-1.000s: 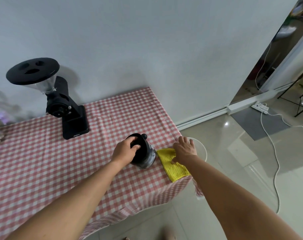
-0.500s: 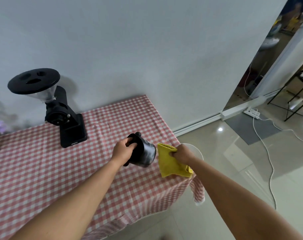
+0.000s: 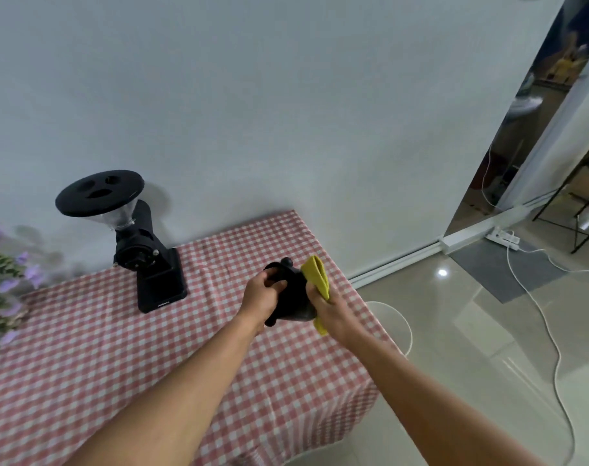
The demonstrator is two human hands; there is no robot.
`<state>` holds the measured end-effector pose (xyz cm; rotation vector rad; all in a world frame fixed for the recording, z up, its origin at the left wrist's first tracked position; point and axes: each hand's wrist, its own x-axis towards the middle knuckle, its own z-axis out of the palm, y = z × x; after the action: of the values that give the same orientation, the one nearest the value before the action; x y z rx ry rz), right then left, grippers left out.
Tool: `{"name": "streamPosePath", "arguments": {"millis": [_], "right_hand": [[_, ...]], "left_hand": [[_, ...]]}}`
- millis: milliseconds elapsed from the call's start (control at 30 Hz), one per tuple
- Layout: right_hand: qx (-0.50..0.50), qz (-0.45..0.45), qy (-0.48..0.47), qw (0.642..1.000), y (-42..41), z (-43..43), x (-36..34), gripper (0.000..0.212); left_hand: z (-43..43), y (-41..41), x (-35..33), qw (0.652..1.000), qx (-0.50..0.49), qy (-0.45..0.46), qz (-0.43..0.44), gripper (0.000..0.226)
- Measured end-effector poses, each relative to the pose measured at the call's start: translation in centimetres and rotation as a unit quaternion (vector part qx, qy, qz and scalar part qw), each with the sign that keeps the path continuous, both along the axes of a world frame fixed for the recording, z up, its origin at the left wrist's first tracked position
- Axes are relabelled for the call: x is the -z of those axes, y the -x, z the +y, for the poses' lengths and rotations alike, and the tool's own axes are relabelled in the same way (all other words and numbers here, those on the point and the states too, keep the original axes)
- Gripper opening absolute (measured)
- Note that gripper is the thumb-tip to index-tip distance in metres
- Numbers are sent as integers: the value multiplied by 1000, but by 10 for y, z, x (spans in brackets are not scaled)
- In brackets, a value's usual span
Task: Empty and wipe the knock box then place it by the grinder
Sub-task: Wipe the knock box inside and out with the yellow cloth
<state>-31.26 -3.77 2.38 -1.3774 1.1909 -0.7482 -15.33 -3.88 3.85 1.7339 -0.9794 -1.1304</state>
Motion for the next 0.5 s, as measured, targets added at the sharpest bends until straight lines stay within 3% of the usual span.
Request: {"name": "streamPosePath", "arguments": {"millis": [67,100,233,333,433,500], "right_hand": [[-5,14,-10,1000,-4,9,12,85],[-1,5,-26,1000,-4,10,14,92],[30,-60,-92,993,-1,4,1,72],[29,-58,-61,996,-7,0,10,87],[4,3,-4,1000,-17,-4,33,80],[22,-21,-13,999,-18,-7,18,82]], "left_hand": [[1,0,-1,1000,10,-5,-18,34],[3,0,-2,999,20,-3,-26,35],[8,0,-5,998,49,10,-43,40],[7,0,-6,999,25,15,-28,39],[6,-4,-10,999,37,19,-9,41],[6,-6,-12,998,54,22,-3,42]]}}
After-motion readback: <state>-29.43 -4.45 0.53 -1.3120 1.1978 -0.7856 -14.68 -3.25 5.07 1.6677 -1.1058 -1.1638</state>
